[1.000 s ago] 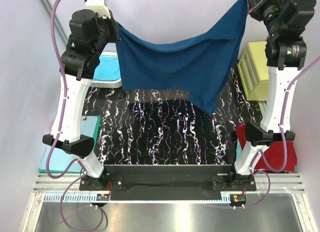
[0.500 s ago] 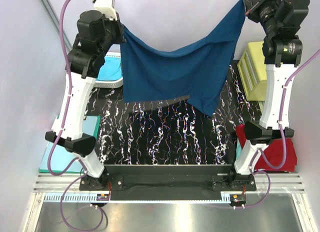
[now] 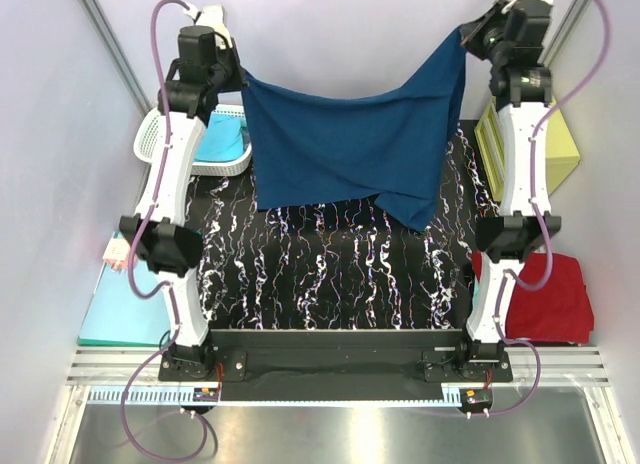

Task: Fold and stack the t-shirts
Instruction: Flatten out the tshirt

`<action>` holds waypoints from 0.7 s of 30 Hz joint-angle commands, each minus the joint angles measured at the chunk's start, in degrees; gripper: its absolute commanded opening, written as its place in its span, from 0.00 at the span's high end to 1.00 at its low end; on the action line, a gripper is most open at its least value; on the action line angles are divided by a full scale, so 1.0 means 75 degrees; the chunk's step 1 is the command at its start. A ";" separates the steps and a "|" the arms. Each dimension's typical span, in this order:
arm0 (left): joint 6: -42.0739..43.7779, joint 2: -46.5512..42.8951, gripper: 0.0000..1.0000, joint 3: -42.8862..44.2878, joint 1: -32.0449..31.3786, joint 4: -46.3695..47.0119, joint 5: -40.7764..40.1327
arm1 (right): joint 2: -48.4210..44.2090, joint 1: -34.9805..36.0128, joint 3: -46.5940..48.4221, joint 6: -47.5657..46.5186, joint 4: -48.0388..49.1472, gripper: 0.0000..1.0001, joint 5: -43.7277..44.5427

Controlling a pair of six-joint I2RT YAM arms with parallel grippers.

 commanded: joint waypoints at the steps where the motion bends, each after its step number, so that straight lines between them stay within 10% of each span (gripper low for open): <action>1: -0.0490 0.0656 1.00 0.0496 0.0155 0.0580 0.0537 | 0.0645 0.0189 0.0131 0.0064 0.0306 1.00 0.0549; 12: -0.0772 0.1807 1.00 0.0660 0.0202 0.0802 0.0960 | 0.1958 0.0318 -0.0456 0.0158 0.0270 1.00 0.1030; 21: -0.0971 0.0392 1.00 0.0859 0.0214 0.1095 0.1007 | 0.1177 0.0330 0.0599 0.0252 0.0610 1.00 0.0701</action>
